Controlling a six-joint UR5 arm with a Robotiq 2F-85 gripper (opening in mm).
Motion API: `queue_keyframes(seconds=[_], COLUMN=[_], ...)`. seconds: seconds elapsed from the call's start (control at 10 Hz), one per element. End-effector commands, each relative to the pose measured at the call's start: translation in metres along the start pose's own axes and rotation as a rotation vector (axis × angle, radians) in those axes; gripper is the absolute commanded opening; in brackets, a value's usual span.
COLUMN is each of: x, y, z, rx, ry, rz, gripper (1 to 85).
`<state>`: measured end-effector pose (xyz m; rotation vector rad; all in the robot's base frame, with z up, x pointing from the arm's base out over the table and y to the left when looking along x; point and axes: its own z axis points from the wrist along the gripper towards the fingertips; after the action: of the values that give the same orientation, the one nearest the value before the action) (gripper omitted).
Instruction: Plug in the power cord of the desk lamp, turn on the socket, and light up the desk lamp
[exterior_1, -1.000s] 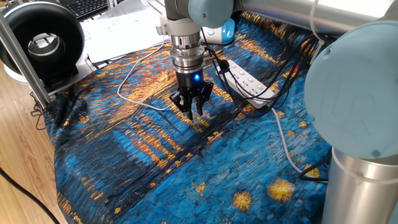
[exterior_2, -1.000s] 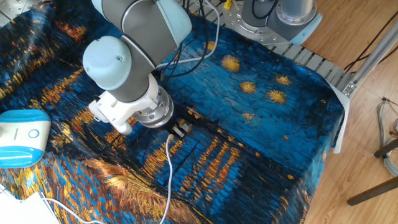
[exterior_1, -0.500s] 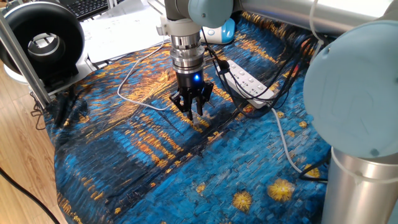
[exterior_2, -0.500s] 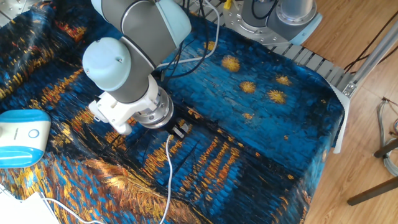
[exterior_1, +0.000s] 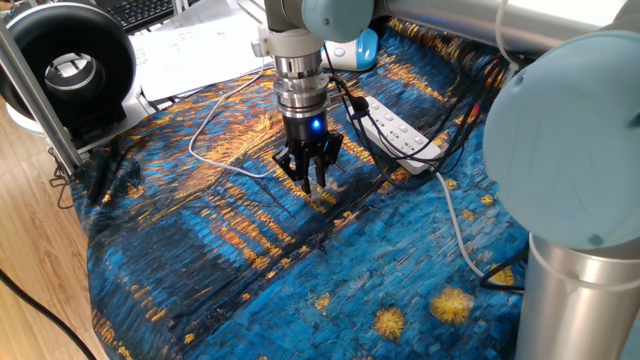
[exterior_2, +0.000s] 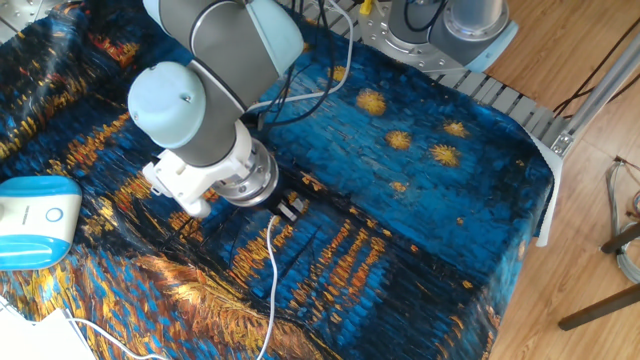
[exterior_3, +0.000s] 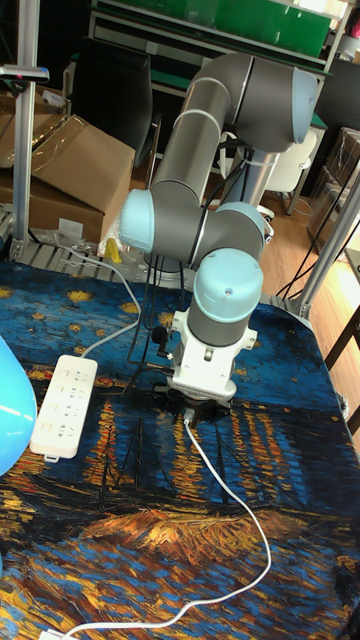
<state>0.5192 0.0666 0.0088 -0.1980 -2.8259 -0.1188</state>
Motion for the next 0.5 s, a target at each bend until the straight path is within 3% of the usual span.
queue_keyframes(seconds=[0.0, 0.4], x=[0.0029, -0.0025], y=[0.0025, 0.0027], z=[-0.0019, -0.0033], rx=[-0.020, -0.013], ry=[0.022, 0.030], rz=[-0.002, -0.005], gripper=[34.3, 33.7])
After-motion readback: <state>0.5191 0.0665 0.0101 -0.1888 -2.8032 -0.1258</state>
